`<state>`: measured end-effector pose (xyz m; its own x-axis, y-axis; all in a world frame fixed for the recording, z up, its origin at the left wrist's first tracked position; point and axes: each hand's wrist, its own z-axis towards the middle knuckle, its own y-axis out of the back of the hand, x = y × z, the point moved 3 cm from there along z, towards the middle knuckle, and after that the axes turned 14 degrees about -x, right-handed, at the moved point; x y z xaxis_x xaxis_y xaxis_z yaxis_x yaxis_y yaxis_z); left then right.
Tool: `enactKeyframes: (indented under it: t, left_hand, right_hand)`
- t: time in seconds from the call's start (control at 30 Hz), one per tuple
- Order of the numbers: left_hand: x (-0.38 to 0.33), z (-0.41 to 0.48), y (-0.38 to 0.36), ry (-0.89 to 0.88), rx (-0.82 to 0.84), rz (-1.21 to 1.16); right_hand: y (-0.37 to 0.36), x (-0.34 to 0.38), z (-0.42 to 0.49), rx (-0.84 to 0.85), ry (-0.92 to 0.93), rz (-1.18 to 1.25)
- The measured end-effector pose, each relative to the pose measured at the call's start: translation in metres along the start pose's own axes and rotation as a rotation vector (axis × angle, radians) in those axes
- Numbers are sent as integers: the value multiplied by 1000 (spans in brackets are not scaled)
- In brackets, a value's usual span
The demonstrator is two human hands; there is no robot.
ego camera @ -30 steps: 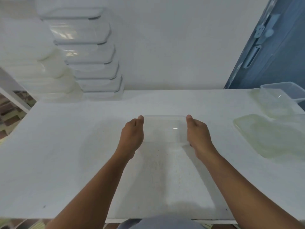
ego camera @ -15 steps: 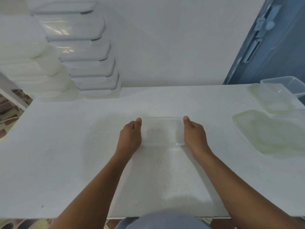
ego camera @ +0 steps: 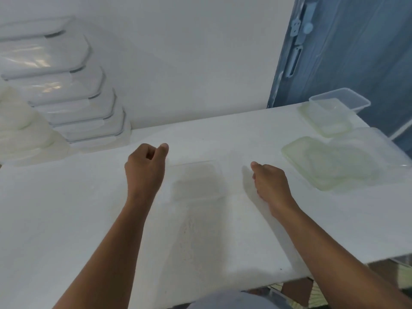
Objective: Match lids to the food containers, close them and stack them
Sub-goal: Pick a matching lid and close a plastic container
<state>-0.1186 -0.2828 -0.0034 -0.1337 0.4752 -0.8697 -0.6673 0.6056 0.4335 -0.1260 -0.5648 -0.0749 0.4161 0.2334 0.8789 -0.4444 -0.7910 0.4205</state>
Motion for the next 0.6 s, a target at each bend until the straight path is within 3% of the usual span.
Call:
enactKeyframes:
  t: [0.17,0.37,0.5,0.6]
  left_hand:
    - [-50,-15,-53,-207,101,-4]
    - [-96,-57,-142,-304,426,7]
    - [-111,-93,-207,-385,724,132]
    - [-118,-119,-243,-397,868,259]
  right_hand:
    - [58,-16,22,-169,22,20]
    - [129,-30,38,-397,113,-163]
    - [158,-43,43,-424,157,-364]
    - [164,-53,43,-344,81,-449]
